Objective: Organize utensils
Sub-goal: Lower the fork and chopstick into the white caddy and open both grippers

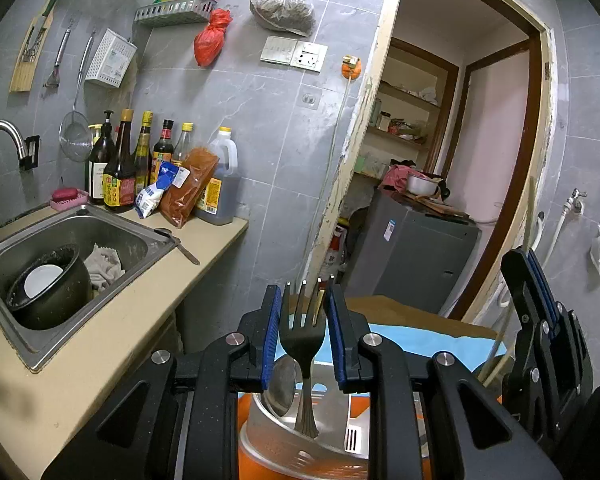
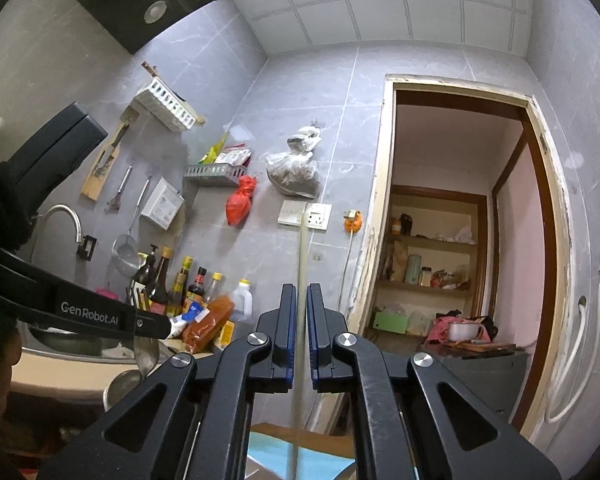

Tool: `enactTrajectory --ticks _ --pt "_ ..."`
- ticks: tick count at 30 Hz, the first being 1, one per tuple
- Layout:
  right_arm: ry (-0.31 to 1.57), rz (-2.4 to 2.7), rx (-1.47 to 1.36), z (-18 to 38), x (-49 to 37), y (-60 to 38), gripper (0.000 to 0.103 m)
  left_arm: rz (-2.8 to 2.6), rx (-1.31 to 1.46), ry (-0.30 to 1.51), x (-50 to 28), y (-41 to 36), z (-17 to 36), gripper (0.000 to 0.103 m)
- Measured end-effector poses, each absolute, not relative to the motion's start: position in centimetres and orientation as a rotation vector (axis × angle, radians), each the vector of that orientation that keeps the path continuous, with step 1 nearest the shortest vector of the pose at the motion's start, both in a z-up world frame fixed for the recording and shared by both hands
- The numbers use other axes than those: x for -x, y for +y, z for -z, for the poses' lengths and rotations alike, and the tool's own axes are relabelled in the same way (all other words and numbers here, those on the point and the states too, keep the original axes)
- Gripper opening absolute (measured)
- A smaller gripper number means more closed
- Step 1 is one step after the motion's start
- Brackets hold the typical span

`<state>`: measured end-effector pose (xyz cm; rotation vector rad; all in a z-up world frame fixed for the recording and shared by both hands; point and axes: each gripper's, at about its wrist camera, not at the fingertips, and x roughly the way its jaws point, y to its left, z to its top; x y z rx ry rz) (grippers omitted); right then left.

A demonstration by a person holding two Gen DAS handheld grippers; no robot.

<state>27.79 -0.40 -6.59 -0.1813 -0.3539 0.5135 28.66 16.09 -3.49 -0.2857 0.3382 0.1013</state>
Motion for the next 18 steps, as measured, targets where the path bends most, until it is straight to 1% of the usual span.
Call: enactTrajectory --ticks 10,14,16,18 --pt "-0.210 -0.513 0.115 7.7 -29.1 -1.8 0.005 -0.080 0.288 0.349 -28.5 16.3 3.9 0.019" --pt "-0.157 -0.522 0.094 7.7 -29.3 -2.6 0.006 -0.032 0.347 0.355 -28.5 16.9 3.8 0.020" --pt "-0.133 -0.527 0.081 7.5 -29.3 -3.1 0.007 -0.012 0.381 0.361 -28.5 17.3 3.7 0.022" --pt "-0.109 -0.533 0.068 7.2 -29.4 -3.4 0.013 0.011 0.396 0.366 -28.5 17.3 3.6 0.022"
